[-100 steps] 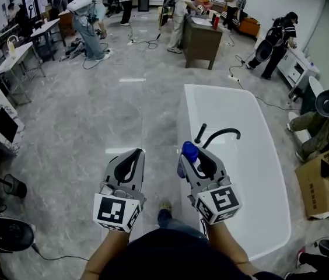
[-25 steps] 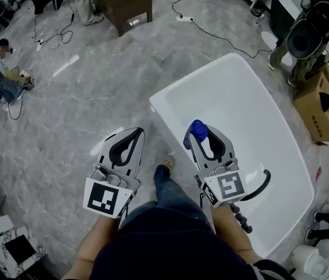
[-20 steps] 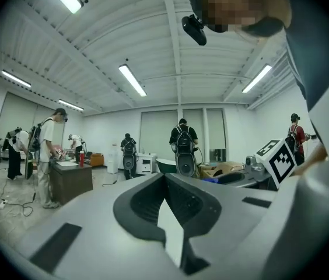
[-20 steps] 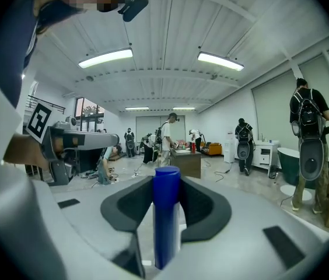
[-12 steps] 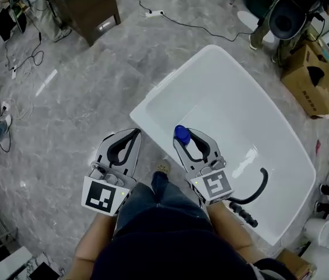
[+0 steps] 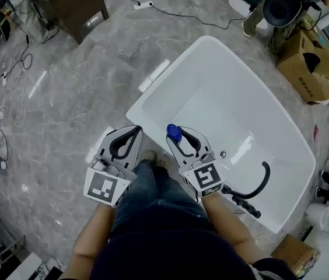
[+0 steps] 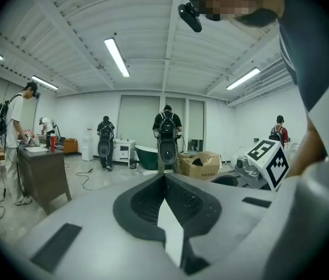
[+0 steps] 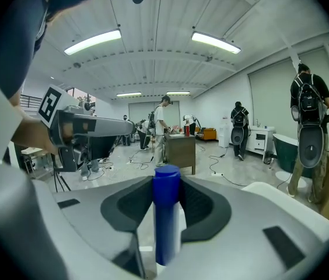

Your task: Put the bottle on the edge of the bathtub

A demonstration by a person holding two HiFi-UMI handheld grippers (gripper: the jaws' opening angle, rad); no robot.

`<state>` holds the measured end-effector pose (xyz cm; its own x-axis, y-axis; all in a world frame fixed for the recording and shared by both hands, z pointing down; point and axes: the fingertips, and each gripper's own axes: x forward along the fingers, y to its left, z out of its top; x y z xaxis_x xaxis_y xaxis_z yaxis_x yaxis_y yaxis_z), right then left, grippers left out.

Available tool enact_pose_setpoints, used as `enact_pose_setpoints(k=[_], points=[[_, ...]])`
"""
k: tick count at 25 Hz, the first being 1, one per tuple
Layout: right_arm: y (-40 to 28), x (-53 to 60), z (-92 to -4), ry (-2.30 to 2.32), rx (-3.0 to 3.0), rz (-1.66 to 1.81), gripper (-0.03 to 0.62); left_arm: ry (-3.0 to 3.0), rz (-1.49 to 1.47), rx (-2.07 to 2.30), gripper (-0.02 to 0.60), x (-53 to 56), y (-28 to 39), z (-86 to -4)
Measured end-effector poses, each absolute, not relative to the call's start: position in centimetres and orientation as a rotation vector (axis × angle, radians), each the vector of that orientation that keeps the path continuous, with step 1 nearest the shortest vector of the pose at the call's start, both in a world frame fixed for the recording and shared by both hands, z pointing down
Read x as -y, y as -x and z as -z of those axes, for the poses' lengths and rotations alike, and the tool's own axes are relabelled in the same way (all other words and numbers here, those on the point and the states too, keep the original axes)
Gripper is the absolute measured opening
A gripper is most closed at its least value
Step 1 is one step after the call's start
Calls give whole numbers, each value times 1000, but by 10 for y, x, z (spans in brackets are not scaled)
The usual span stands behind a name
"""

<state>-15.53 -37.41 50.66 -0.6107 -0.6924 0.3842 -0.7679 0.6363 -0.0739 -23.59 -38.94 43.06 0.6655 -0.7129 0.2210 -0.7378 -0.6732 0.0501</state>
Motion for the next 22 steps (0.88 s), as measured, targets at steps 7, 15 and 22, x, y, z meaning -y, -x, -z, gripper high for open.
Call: enact_pose_setpoints(k=[7,15,22], points=[[173,382,-560,-1155,2478,-378,153,-2733,-339,1084,23,397,246,-475],[182,391,-617,-1074,2405,-419,150,-2674,-501,1011,23,399,255,-530],[184,389,-665,-956,2340,-418,150,-2636,-534,1005,23,394,246,-549]])
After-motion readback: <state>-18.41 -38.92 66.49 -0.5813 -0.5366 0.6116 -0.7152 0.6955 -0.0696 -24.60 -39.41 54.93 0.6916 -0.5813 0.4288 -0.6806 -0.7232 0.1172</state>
